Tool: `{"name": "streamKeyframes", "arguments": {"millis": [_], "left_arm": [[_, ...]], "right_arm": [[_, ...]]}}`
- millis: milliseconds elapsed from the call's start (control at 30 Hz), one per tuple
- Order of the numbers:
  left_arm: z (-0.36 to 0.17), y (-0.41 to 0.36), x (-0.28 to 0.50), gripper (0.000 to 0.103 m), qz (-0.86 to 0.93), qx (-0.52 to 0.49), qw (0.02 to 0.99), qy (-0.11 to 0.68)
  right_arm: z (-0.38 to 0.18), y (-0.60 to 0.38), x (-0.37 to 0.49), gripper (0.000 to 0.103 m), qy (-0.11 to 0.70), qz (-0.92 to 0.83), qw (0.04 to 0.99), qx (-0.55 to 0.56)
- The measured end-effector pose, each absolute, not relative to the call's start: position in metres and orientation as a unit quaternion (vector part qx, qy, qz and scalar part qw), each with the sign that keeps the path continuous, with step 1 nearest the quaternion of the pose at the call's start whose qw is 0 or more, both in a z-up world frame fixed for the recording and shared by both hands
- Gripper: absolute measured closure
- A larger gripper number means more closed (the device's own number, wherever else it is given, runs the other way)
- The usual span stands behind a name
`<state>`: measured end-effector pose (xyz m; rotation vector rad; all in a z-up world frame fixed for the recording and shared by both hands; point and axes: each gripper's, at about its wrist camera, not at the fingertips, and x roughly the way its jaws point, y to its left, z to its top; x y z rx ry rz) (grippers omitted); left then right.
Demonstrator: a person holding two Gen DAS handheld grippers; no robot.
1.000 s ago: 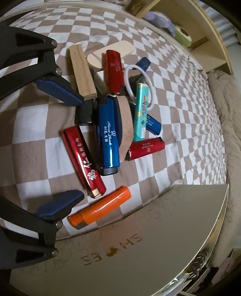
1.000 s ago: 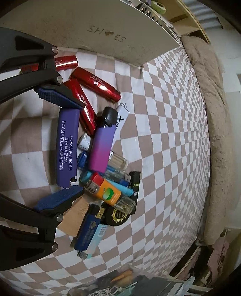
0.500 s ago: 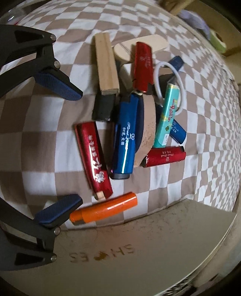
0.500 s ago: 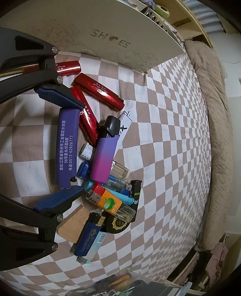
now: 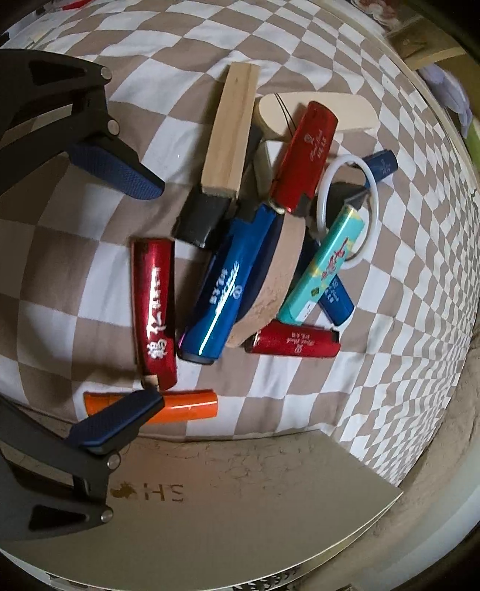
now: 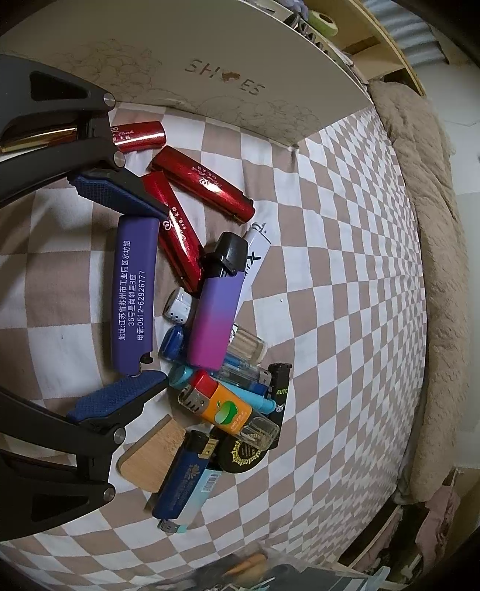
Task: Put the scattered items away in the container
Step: 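Close the right tool on the purple lighter while the left tool lifts the red lighter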
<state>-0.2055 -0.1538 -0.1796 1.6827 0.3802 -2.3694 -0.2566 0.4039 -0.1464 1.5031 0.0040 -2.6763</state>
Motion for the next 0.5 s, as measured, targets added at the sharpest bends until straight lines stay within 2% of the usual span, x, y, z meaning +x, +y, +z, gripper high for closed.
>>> {"name": "streamKeyframes", "arguments": {"millis": [133, 400, 500], "left_arm": [[-0.181, -0.141, -0.213, 0.0, -0.803, 0.575, 0.112, 0.113], [-0.184, -0.144, -0.217, 0.001, -0.812, 0.557, 0.117, 0.129], [-0.181, -0.146, -0.209, 0.007, -0.816, 0.553, 0.117, 0.119]], "right_arm": [[-0.147, 0.403, -0.256, 0.021, 0.001, -0.87, 0.037, 0.491], [-0.149, 0.404, -0.255, 0.021, 0.001, -0.868, 0.036, 0.494], [-0.148, 0.404, -0.254, 0.021, 0.003, -0.87, 0.035, 0.492]]}}
